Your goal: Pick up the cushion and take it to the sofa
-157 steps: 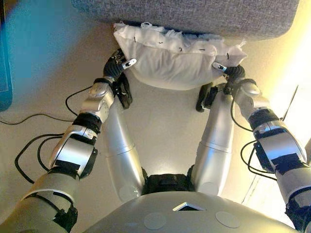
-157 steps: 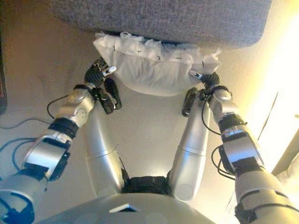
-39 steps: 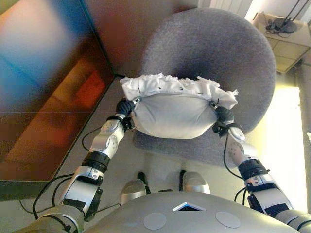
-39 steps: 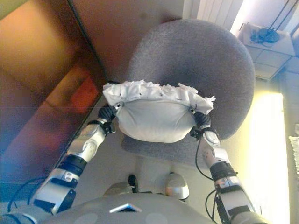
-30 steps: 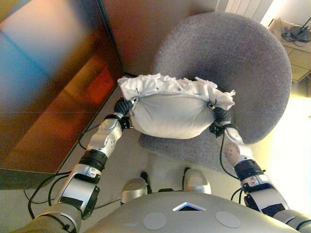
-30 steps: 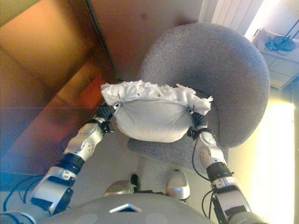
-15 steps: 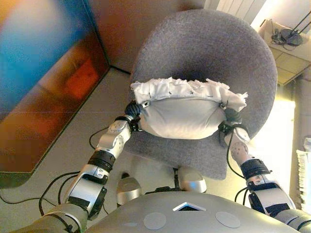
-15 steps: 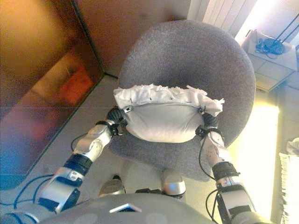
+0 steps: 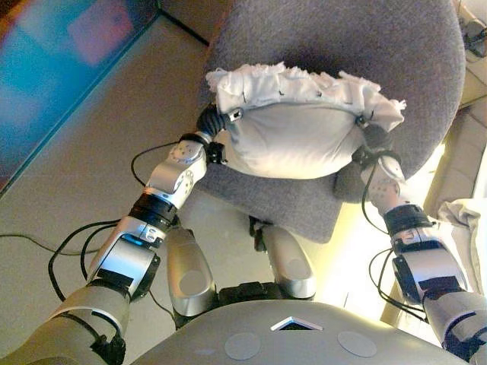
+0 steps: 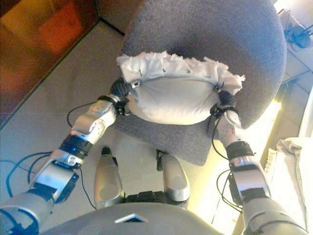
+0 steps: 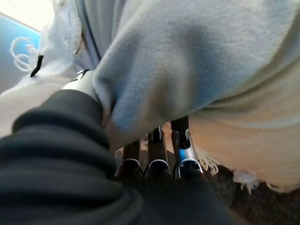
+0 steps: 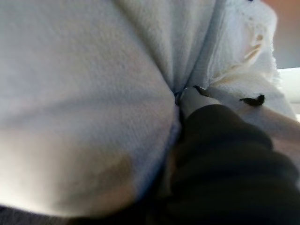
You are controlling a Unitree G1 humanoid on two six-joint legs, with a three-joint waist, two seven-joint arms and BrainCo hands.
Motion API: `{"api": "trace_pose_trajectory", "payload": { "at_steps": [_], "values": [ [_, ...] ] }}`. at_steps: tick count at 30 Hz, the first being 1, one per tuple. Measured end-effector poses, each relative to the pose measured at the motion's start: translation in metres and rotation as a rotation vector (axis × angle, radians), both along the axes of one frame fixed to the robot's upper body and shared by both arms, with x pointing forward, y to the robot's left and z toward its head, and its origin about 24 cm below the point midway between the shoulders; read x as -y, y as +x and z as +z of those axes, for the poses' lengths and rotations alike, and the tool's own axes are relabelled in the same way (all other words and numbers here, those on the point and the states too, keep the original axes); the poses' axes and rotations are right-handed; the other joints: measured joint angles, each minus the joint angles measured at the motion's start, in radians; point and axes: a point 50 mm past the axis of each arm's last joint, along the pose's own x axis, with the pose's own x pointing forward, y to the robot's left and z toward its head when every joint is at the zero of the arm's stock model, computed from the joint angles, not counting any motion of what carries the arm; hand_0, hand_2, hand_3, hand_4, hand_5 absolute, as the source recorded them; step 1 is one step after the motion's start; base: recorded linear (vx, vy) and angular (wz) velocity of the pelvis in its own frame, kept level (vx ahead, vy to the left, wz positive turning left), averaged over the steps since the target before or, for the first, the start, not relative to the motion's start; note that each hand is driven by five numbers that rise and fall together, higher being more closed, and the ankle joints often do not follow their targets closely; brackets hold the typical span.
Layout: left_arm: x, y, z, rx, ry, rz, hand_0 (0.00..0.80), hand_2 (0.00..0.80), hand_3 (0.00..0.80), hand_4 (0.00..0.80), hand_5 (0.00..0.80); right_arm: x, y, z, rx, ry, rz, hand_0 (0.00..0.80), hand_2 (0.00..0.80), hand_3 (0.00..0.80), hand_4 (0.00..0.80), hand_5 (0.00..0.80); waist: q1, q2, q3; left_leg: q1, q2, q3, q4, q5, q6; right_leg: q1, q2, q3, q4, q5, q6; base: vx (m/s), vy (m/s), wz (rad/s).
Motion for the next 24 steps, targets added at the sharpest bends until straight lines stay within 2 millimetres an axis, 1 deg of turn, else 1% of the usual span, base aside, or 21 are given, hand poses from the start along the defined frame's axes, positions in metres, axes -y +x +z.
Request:
{"api": "trace_pose_trajectory", "payload": {
  "at_steps": [3, 5, 7, 10, 12, 13, 14, 15, 16, 17, 18, 19, 21, 24],
  "values": [
    [0.001, 0.001, 0.002, 0.007, -0.001, 0.005, 0.800, 0.800, 0.800, 0.800, 0.800, 0.000, 0.005, 0.008, 0.019, -0.006, -0.004, 0.800, 0.800, 0.800, 0.800, 0.800, 0.003, 0.004, 0.017, -0.025, -0.015, -0.002, 0.054, -0.018, 0.017, -0.023, -0.028, -0.008, 0.060, -0.018, 0.014, 0.099, 0.040, 0.00],
    [0.002, 0.001, 0.001, 0.003, -0.003, 0.010, 0.800, 0.800, 0.800, 0.800, 0.800, 0.001, 0.007, 0.010, 0.017, -0.010, -0.013, 0.800, 0.800, 0.800, 0.800, 0.800, 0.004, 0.007, 0.021, -0.034, -0.030, -0.003, 0.076, -0.022, 0.026, -0.033, -0.048, -0.008, 0.100, -0.035, 0.024, 0.050, 0.002, 0.07],
    [0.003, 0.001, 0.000, -0.008, -0.018, 0.022, 0.800, 0.800, 0.800, 0.800, 0.800, 0.002, 0.009, 0.011, 0.015, -0.012, -0.019, 0.800, 0.800, 0.800, 0.800, 0.800, 0.005, 0.007, 0.021, -0.043, -0.036, -0.003, 0.088, -0.019, 0.031, -0.043, -0.057, -0.004, 0.137, -0.053, 0.029, 0.004, -0.028, 0.08],
    [0.008, 0.002, -0.001, -0.017, -0.042, 0.030, 0.800, 0.800, 0.800, 0.800, 0.800, 0.006, 0.012, 0.015, 0.016, -0.021, -0.029, 0.800, 0.800, 0.800, 0.800, 0.800, 0.023, 0.007, 0.021, -0.068, -0.040, -0.007, 0.088, -0.017, 0.033, -0.074, -0.062, 0.000, 0.176, -0.070, 0.028, -0.038, -0.027, 0.17],
    [0.011, 0.004, 0.003, -0.007, -0.056, 0.030, 0.800, 0.800, 0.800, 0.800, 0.800, 0.007, 0.019, 0.022, 0.021, -0.025, -0.041, 0.800, 0.800, 0.800, 0.800, 0.800, 0.020, 0.004, 0.023, -0.091, -0.046, -0.008, 0.076, -0.016, 0.033, -0.098, -0.064, 0.001, 0.174, -0.071, 0.026, -0.067, -0.012, 0.29],
    [0.012, 0.005, 0.006, -0.001, -0.057, 0.034, 0.800, 0.800, 0.800, 0.800, 0.800, 0.007, 0.022, 0.026, 0.022, -0.027, -0.045, 0.800, 0.800, 0.800, 0.800, 0.800, 0.020, 0.003, 0.024, -0.107, -0.057, -0.010, 0.103, -0.018, 0.037, -0.108, -0.067, 0.001, 0.175, -0.071, 0.026, -0.019, -0.008, 0.09],
    [0.014, 0.006, 0.007, 0.001, -0.060, 0.040, 0.800, 0.800, 0.800, 0.800, 0.800, 0.007, 0.027, 0.032, 0.021, -0.029, -0.046, 0.800, 0.800, 0.800, 0.800, 0.800, 0.023, 0.015, 0.029, -0.109, -0.058, -0.027, 0.184, -0.047, 0.052, -0.113, -0.062, 0.001, 0.185, -0.071, 0.026, 0.019, -0.004, -0.16],
    [0.015, 0.006, 0.007, 0.000, -0.062, 0.043, 0.800, 0.800, 0.800, 0.800, 0.800, 0.008, 0.029, 0.036, 0.014, -0.036, -0.046, 0.800, 0.800, 0.800, 0.800, 0.800, 0.027, 0.033, 0.029, -0.087, -0.056, -0.046, 0.186, -0.082, 0.039, -0.115, -0.055, -0.005, 0.189, -0.070, 0.029, 0.022, 0.003, -0.27],
    [0.019, 0.008, 0.009, 0.004, -0.069, 0.037, 0.800, 0.800, 0.800, 0.800, 0.800, 0.010, 0.028, 0.035, -0.006, -0.046, -0.051, 0.800, 0.800, 0.800, 0.800, 0.800, 0.040, 0.030, 0.033, -0.093, -0.048, -0.036, 0.183, -0.083, 0.041, -0.143, -0.048, 0.005, 0.320, -0.116, 0.031, 0.009, 0.008, -0.04],
    [0.019, 0.007, 0.008, 0.000, -0.063, 0.038, 0.449, 0.449, 0.449, 0.449, 0.449, 0.013, 0.027, 0.033, -0.026, -0.049, -0.057, 0.122, 0.122, 0.122, 0.122, 0.122, 0.042, 0.020, 0.029, -0.096, -0.055, -0.035, 0.180, -0.082, 0.040, -0.133, -0.053, 0.003, 0.391, -0.180, 0.028, -0.005, 0.021, 0.09],
    [0.022, 0.007, 0.008, -0.005, -0.070, 0.033, 0.000, 0.000, 0.000, 0.000, 0.000, 0.016, 0.028, 0.037, -0.025, -0.058, -0.063, 0.000, 0.000, 0.000, 0.000, 0.000, 0.049, 0.016, 0.028, -0.099, -0.062, -0.031, 0.172, -0.081, 0.039, -0.119, -0.056, 0.005, 0.379, -0.237, 0.018, -0.009, 0.026, 0.12],
    [0.022, 0.007, 0.008, -0.013, -0.084, 0.042, 0.000, 0.000, 0.000, 0.000, 0.000, 0.015, 0.032, 0.043, -0.013, -0.059, -0.067, 0.000, 0.000, 0.000, 0.000, 0.000, 0.052, 0.020, 0.031, -0.101, -0.062, -0.032, 0.162, -0.075, 0.041, -0.120, -0.065, -0.008, 0.369, -0.233, 0.015, -0.006, 0.032, 0.07],
    [0.019, 0.007, 0.007, -0.022, -0.101, 0.067, 0.000, 0.000, 0.000, 0.000, 0.000, 0.014, 0.034, 0.048, -0.008, -0.058, -0.067, 0.000, 0.000, 0.000, 0.000, 0.000, 0.051, 0.020, 0.031, -0.102, -0.060, -0.040, 0.151, -0.049, 0.038, -0.117, -0.064, -0.021, 0.372, -0.228, 0.010, 0.003, 0.033, 0.13],
    [0.018, 0.008, 0.009, -0.009, -0.108, 0.088, 0.000, 0.000, 0.000, 0.000, 0.000, 0.016, 0.036, 0.051, -0.012, -0.061, -0.073, 0.000, 0.000, 0.000, 0.000, 0.000, 0.051, 0.020, 0.031, -0.101, -0.061, -0.039, 0.150, -0.043, 0.031, -0.116, -0.066, -0.021, 0.370, -0.229, 0.012, 0.017, 0.017, 0.01]
  ]
}}
